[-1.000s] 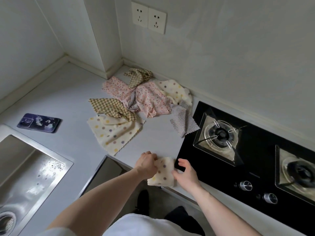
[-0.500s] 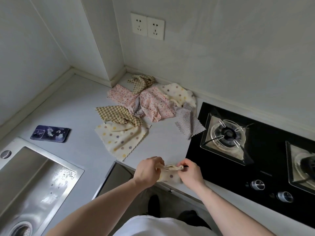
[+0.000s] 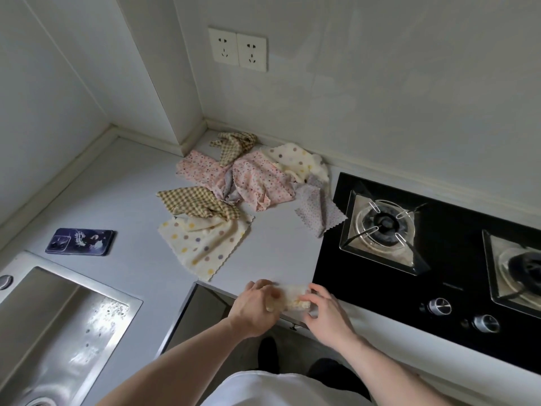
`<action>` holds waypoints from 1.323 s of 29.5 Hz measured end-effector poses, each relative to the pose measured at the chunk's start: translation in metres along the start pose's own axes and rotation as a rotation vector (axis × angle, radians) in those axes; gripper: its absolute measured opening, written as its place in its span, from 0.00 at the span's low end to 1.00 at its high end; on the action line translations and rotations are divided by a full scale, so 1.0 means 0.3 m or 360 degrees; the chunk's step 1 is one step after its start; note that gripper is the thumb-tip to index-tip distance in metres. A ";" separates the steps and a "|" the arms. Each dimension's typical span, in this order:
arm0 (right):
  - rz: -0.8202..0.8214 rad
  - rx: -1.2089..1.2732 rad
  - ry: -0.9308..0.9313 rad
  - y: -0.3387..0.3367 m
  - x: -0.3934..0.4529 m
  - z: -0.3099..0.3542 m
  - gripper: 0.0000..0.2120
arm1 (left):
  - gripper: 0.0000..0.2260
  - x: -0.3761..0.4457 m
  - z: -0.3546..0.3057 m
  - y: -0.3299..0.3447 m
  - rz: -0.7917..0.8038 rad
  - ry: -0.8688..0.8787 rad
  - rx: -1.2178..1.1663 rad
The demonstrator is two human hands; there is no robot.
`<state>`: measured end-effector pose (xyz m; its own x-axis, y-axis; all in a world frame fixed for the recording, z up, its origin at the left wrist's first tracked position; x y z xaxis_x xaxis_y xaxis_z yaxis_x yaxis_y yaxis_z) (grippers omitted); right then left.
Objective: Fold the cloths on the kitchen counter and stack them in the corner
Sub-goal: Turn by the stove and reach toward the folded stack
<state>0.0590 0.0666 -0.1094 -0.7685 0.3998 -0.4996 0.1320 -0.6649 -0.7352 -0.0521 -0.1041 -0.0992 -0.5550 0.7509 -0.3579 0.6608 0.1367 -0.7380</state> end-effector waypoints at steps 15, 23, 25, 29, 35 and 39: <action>-0.0021 0.0662 -0.0026 -0.345 -0.179 -0.009 0.32 | 0.07 -0.033 -0.354 -0.253 -0.0216 0.0356 -0.0426; -0.0131 0.0922 0.0110 -0.614 -0.418 -0.276 0.11 | 0.15 0.030 -0.814 -0.243 -0.0020 0.0640 -0.0568; -0.0176 0.0985 0.0127 -0.681 -0.492 -0.368 0.08 | 0.16 0.047 -0.929 -0.198 0.0029 0.0658 -0.0628; -0.0272 0.1174 0.0160 -0.786 -0.633 -0.566 0.06 | 0.12 0.079 -1.154 -0.061 0.0312 0.0620 -0.0753; -0.0419 0.1436 0.0254 -0.896 -0.823 -0.889 0.09 | 0.16 0.112 -1.461 0.140 0.0283 0.0680 -0.0625; -0.0512 0.1564 0.0357 -0.942 -0.916 -1.096 0.13 | 0.09 0.119 -1.677 0.270 0.0302 0.0770 -0.0675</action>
<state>0.4388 0.3521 0.0848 -0.5307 0.6886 -0.4942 -0.6991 -0.6853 -0.2042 0.2358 0.2587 0.1162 -0.1862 0.9784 -0.0896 0.9208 0.1419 -0.3634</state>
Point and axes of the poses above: each hand's wrist, its own x-axis towards the middle knuckle, its own y-axis out of the palm, z = x × y, the point moved 4 cm from there along x, towards the middle knuckle, and after that the axes turned 9 degrees about y, right-handed, at the moved point
